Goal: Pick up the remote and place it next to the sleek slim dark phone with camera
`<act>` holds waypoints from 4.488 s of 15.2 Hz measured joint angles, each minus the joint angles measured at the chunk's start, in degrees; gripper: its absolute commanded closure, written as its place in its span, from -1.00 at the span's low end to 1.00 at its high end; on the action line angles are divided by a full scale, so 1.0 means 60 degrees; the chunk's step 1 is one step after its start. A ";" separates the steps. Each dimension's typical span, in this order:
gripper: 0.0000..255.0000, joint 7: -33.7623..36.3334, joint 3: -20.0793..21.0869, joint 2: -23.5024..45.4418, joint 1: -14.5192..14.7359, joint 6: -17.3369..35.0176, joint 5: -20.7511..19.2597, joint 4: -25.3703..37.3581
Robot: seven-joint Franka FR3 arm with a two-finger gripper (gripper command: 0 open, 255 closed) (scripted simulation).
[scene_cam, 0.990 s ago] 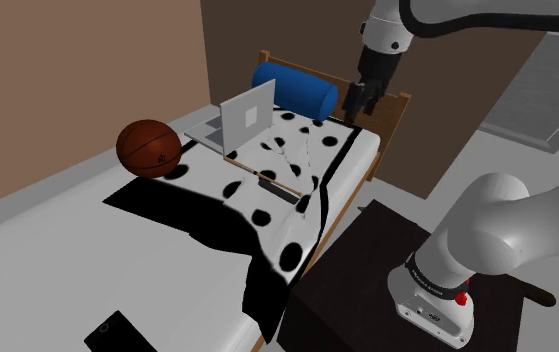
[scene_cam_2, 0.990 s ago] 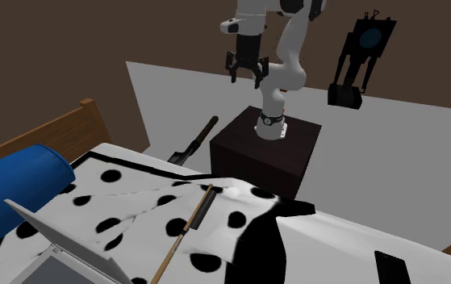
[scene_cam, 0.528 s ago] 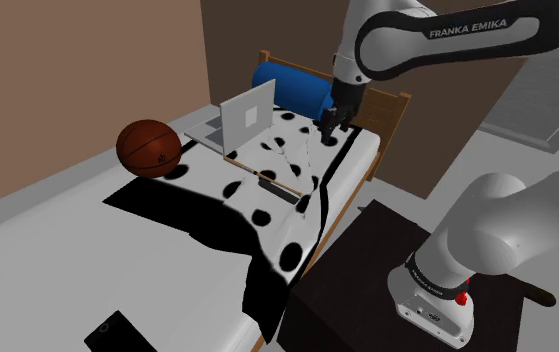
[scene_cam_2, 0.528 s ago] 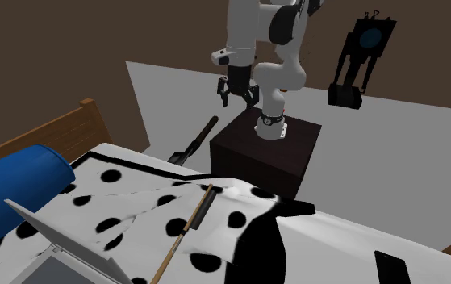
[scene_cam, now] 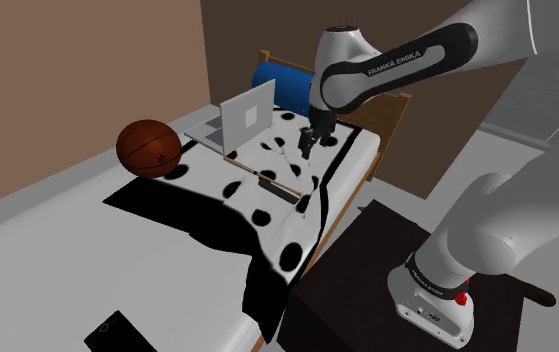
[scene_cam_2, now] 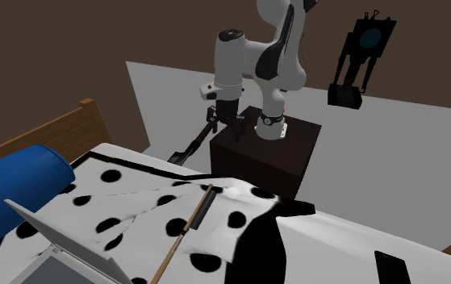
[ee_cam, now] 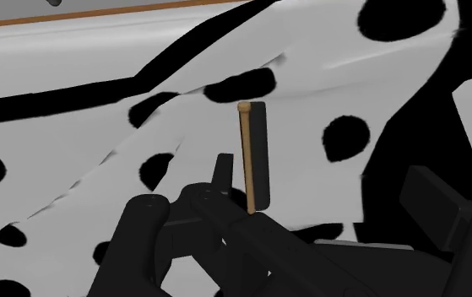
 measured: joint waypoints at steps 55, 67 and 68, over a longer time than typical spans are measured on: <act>1.00 -0.0323 -0.0011 0.9081 -0.0168 0.4446 -0.0163 0.4639; 1.00 -0.0108 0.0002 0.7766 0.0086 0.3645 -0.0202 0.4103; 1.00 0.0098 0.0018 0.7714 0.0259 0.3667 -0.0228 0.4013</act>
